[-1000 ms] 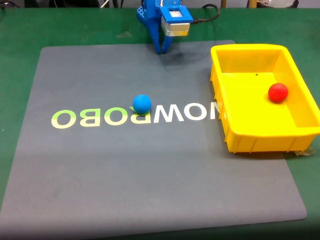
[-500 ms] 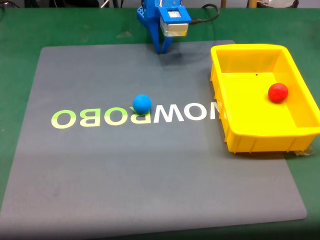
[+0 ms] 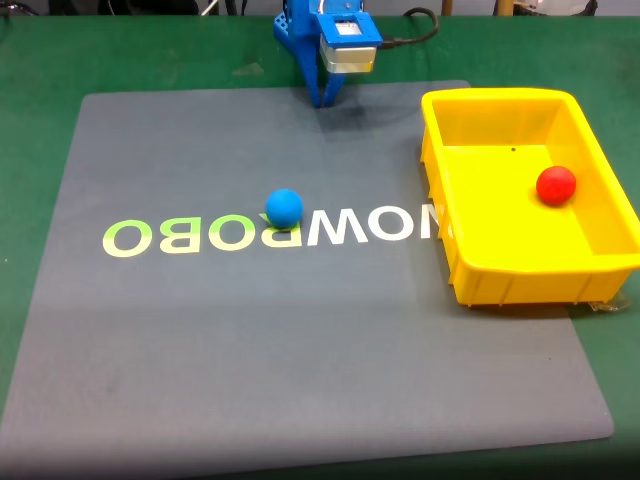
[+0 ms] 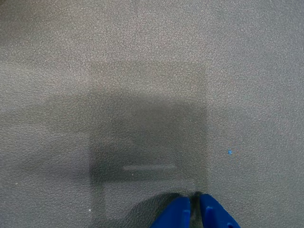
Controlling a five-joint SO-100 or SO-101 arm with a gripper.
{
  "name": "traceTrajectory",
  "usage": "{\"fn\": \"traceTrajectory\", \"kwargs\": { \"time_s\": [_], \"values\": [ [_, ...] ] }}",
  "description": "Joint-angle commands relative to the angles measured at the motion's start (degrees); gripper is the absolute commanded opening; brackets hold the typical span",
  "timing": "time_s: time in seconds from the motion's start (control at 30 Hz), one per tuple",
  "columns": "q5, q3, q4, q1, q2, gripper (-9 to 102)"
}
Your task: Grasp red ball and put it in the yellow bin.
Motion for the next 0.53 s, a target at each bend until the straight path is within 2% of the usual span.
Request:
{"fn": "traceTrajectory", "kwargs": {
  "time_s": [0.0, 0.5],
  "values": [
    [0.53, 1.76, 0.88, 0.7, 0.53, 0],
    [0.79, 1.76, 0.88, -0.18, 0.53, 0]
  ]
}}
